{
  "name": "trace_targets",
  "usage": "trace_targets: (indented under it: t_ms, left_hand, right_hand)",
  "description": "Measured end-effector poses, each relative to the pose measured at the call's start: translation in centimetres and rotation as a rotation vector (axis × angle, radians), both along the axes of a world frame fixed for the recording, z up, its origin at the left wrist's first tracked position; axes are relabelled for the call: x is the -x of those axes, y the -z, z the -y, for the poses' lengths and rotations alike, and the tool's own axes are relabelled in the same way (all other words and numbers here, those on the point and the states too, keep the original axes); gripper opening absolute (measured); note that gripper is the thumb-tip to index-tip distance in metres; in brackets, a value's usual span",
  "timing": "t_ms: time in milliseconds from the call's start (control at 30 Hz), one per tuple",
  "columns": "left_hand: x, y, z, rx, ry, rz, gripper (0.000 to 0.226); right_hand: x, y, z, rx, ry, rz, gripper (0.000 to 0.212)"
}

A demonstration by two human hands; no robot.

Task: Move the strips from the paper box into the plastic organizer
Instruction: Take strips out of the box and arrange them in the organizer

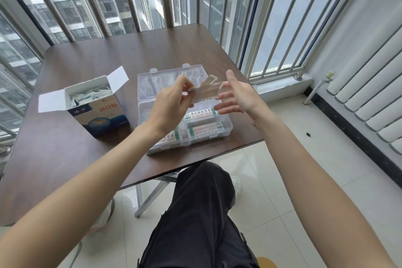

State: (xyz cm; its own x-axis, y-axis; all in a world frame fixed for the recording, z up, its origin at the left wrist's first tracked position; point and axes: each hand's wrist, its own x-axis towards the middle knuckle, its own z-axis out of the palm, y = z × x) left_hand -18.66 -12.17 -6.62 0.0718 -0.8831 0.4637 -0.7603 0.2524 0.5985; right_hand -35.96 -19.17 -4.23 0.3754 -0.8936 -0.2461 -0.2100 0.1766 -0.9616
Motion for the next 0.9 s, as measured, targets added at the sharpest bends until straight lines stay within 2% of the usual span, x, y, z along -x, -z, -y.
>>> trace_targets:
  t_ms: [67,167,233,333,400,500,600,733,900]
  left_hand:
    - [-0.1,0.0,0.0,0.020,-0.004,0.026,0.013]
    - [-0.5,0.2,0.1,0.087,0.031,0.195,0.010]
    - [-0.8,0.3,0.1,0.118,0.054,0.316,0.009]
    - [-1.1,0.4,0.0,0.064,0.084,0.360,0.009]
    - [-1.4,0.6,-0.1,-0.020,0.130,0.327,0.014]
    - [-1.4,0.2,-0.4,-0.171,0.200,0.205,0.035]
    - [-1.1,-0.4,-0.3,-0.303,0.154,0.142,0.046]
    - [-0.7,-0.7,0.4,-0.403,0.061,0.074,0.039]
    - [-0.7,-0.9,1.1,-0.440,0.076,-0.175,0.023]
  right_hand:
    - [-0.3,-0.3,0.2,-0.051,-0.019,0.063,0.048]
    - [-0.7,-0.4,0.7,-0.025,-0.087,0.109,0.041]
    - [-0.8,-0.1,0.9,0.031,-0.122,0.101,0.035]
    - [-0.5,0.3,1.2,0.112,-0.182,0.036,0.025]
    - [-0.2,0.4,1.3,0.160,-0.211,-0.018,0.025]
    - [0.1,0.6,1.2,0.214,-0.234,-0.021,0.025]
    - [0.1,1.0,0.8,0.251,-0.242,0.025,0.025]
    - [-0.4,1.2,0.4,0.290,-0.210,0.088,0.022]
    - [-0.6,1.6,0.6,0.348,-0.143,0.039,0.017]
